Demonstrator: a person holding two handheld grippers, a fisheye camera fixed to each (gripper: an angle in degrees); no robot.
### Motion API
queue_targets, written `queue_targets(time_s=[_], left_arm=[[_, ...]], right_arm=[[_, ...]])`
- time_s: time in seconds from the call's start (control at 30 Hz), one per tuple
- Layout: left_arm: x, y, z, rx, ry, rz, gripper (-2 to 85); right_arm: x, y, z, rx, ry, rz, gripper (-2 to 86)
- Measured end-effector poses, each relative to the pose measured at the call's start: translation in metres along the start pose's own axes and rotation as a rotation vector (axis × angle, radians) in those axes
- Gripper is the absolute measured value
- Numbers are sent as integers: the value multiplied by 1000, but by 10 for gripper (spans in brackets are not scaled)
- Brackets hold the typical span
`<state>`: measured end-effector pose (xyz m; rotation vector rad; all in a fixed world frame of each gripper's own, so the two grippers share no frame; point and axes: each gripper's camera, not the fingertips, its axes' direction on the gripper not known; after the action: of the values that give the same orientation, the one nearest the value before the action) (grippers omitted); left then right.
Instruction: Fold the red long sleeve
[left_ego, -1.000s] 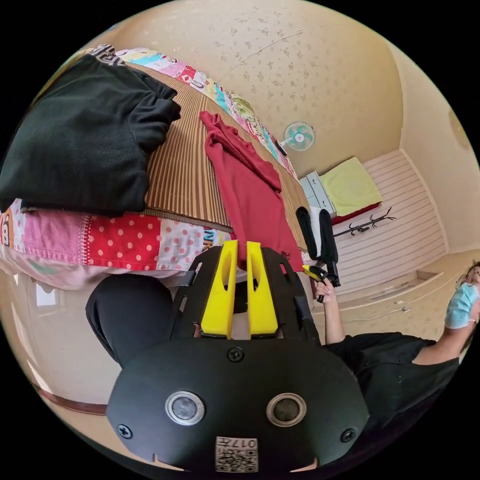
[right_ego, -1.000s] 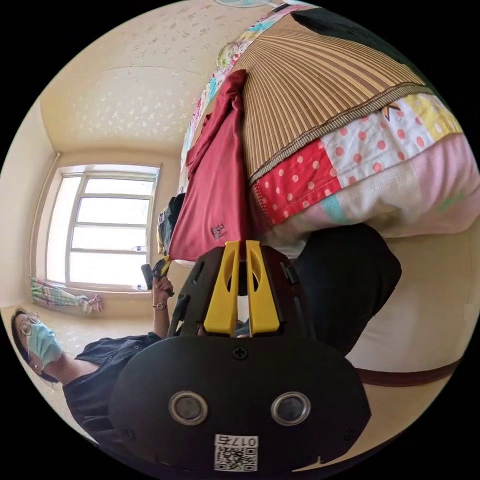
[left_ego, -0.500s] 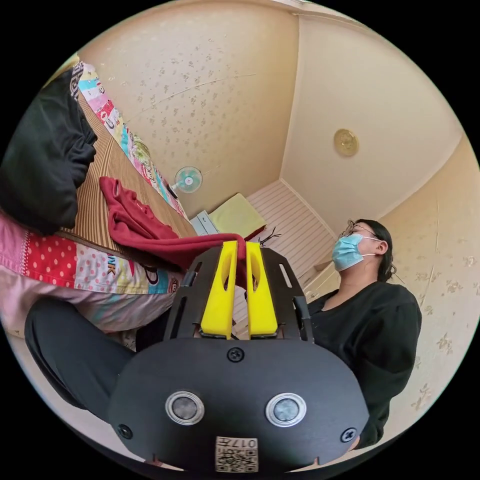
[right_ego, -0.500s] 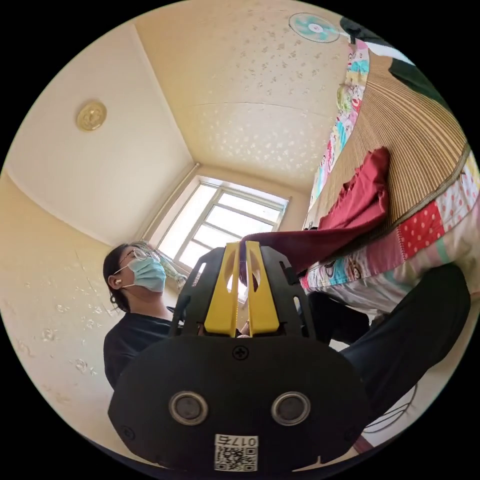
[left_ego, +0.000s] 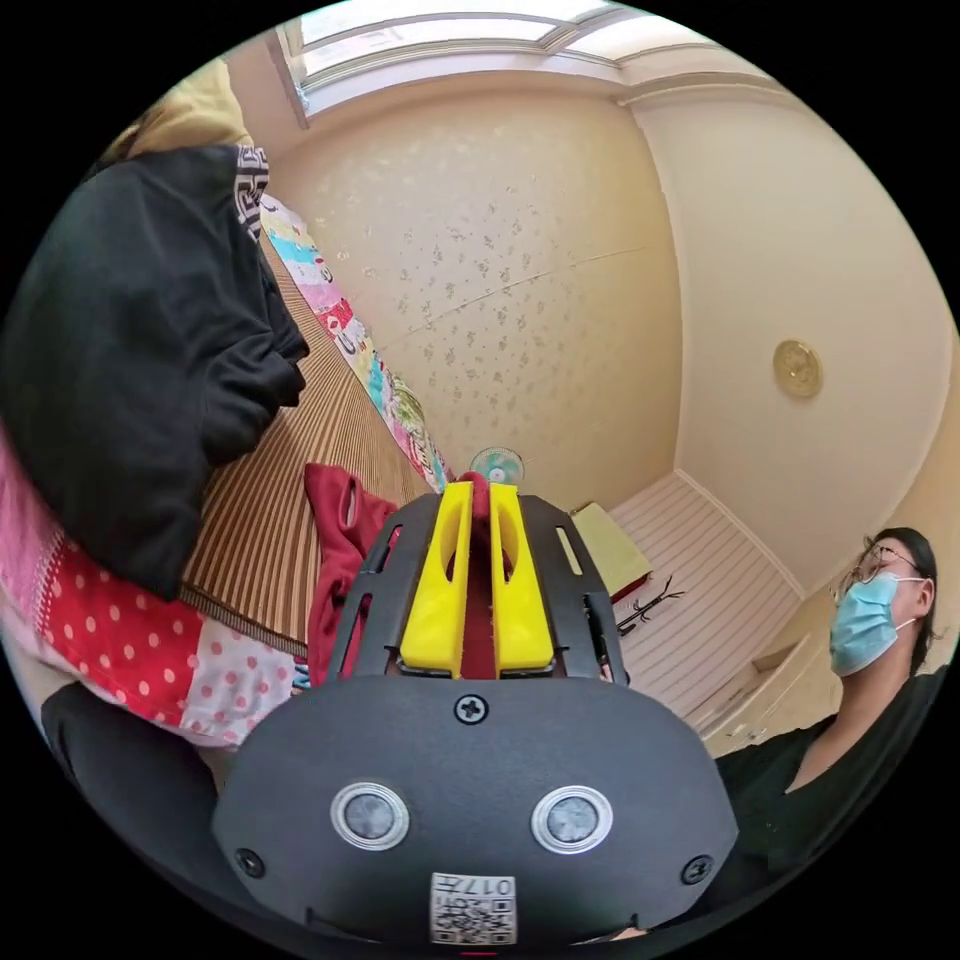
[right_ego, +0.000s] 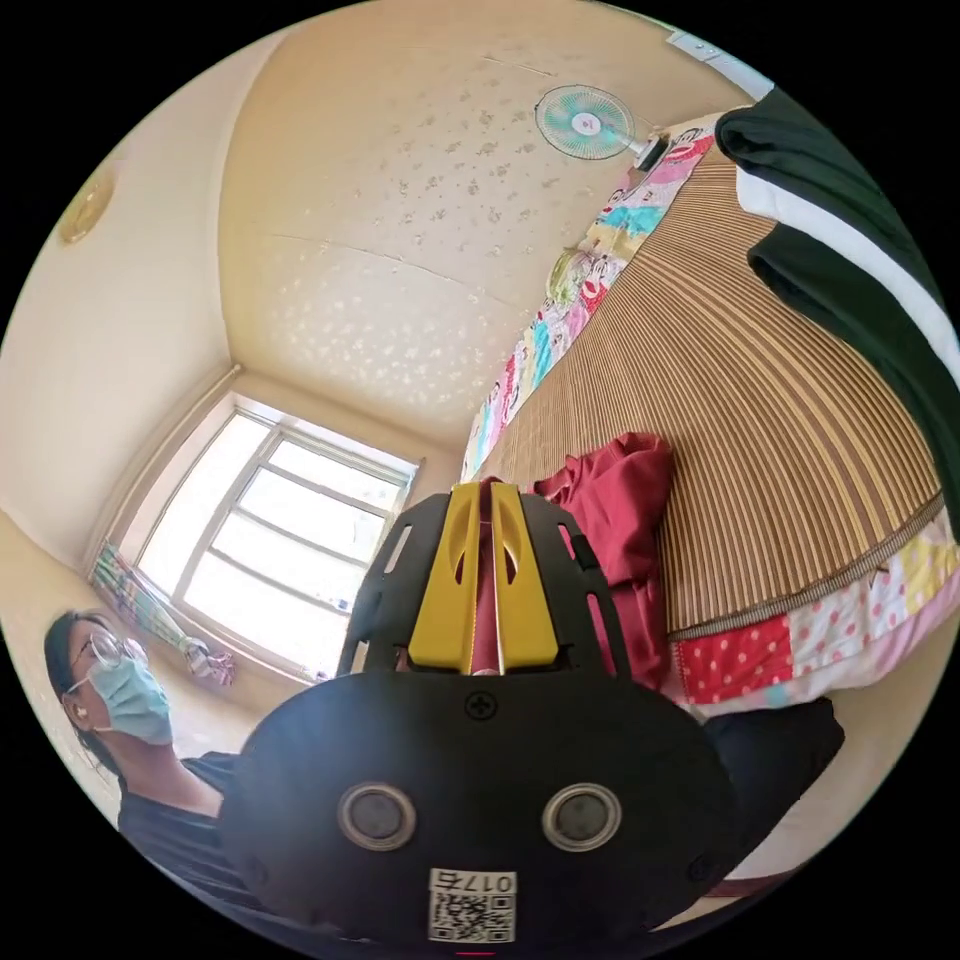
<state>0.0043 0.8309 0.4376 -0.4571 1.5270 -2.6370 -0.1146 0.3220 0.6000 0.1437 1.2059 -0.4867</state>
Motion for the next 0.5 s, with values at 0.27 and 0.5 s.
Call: queue_targets(time_s=[0.27,0.5], left_arm=[[-25,-46,128,0,-223,-13,38],[-15,-53,205,-62,-447,84,79]], right_arm=[[-9,-63,135,30,396,-161,24],[19,-73,215,-99,562,-151,47]])
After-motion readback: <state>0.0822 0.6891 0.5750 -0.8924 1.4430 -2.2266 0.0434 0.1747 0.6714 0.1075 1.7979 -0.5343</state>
